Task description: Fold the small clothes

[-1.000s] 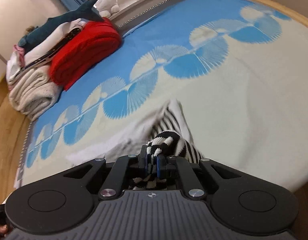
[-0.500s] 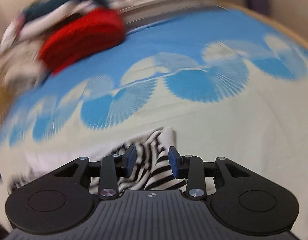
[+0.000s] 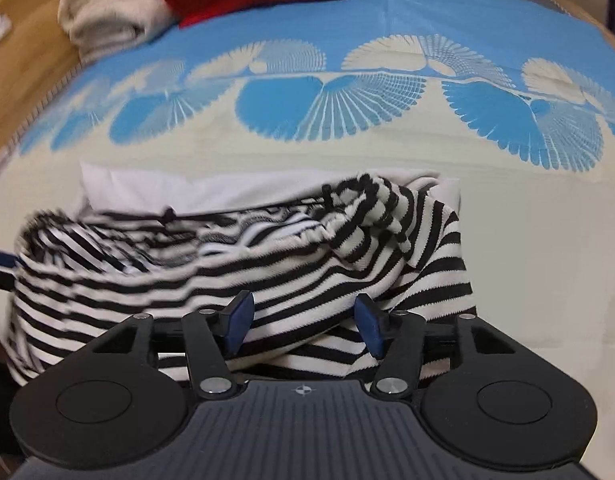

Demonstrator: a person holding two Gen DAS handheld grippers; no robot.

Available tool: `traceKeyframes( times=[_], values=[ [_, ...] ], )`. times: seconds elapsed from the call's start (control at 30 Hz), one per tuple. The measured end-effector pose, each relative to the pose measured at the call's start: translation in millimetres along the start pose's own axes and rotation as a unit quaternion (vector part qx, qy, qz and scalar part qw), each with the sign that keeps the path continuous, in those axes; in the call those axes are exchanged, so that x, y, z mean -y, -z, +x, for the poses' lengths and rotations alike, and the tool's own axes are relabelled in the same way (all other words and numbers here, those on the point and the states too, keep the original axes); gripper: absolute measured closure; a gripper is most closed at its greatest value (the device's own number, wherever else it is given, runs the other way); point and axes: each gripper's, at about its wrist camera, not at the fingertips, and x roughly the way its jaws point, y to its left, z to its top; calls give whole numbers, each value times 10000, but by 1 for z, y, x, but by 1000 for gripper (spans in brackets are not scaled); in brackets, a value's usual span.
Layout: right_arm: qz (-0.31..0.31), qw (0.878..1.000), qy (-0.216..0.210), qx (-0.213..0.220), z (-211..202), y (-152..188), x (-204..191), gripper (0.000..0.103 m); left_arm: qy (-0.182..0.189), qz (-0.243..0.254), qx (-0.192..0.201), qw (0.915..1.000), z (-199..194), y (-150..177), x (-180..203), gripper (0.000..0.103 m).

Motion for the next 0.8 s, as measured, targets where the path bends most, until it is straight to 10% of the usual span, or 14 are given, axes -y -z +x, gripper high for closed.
traceKeyframes(
  times=[0.07, 0.17, 0.23, 0.53, 0.8],
  values=[
    [-45, 9999, 105, -41, 7, -1, -1, 45, -77, 67, 132, 9999, 10, -3, 3, 37],
    [-48, 9999, 156, 44, 12, -3, -2, 54, -40, 73, 414, 9991, 17, -11, 5, 70],
    [-42, 9997, 196, 172, 13, -7, -2, 103, -103, 27, 773, 9970, 14, -19, 6, 95],
    [992, 9644, 405, 2417, -34, -40, 23, 103, -634, -1150, 2322, 9638, -1, -65, -5, 100],
    [1280, 9708, 713, 1901, 14, -72, 29, 102, -1084, -1637, 2006, 9598, 34, -109, -17, 100]
  ],
)
